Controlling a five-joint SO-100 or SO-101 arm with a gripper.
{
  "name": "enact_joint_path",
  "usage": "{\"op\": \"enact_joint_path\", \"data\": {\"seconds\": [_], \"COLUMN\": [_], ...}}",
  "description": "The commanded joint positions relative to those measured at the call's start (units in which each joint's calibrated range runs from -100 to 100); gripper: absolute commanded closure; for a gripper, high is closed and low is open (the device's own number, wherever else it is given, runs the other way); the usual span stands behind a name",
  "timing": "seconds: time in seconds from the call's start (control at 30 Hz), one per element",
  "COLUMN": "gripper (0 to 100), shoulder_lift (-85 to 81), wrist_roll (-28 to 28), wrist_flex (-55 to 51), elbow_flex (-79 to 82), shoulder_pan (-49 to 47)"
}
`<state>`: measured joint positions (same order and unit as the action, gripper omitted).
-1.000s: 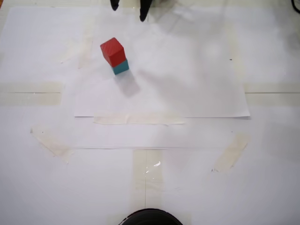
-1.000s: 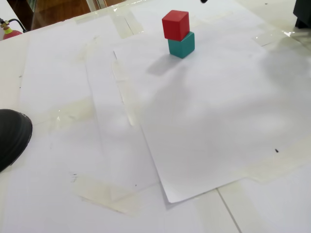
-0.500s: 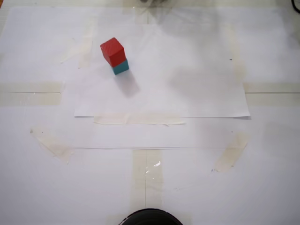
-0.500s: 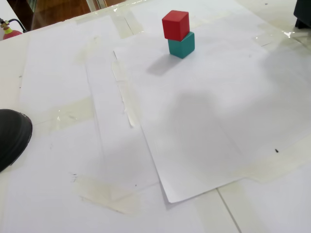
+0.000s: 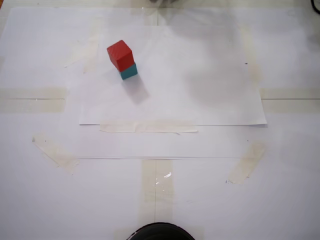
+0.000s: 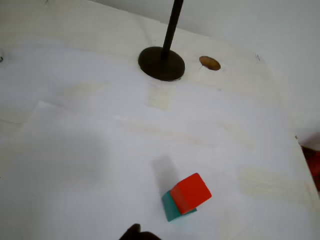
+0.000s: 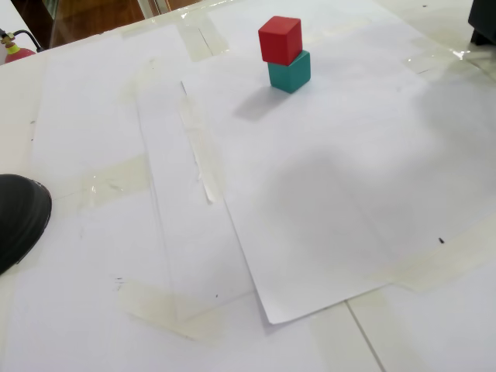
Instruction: Put the red cube on the top of the blue cube.
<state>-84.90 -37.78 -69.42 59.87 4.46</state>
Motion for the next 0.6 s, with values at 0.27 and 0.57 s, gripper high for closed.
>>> {"op": "enact_joint_path", "data": {"seconds": [0.27, 0.57], "gripper": [100, 100], "shoulder_lift": [-8.5, -12.4], "wrist_roll": [-2.3, -7.4], "wrist_flex": [8.9, 1.5], "elbow_flex": [20.6, 20.1], "shoulder_pan": [0.3, -1.1]}}
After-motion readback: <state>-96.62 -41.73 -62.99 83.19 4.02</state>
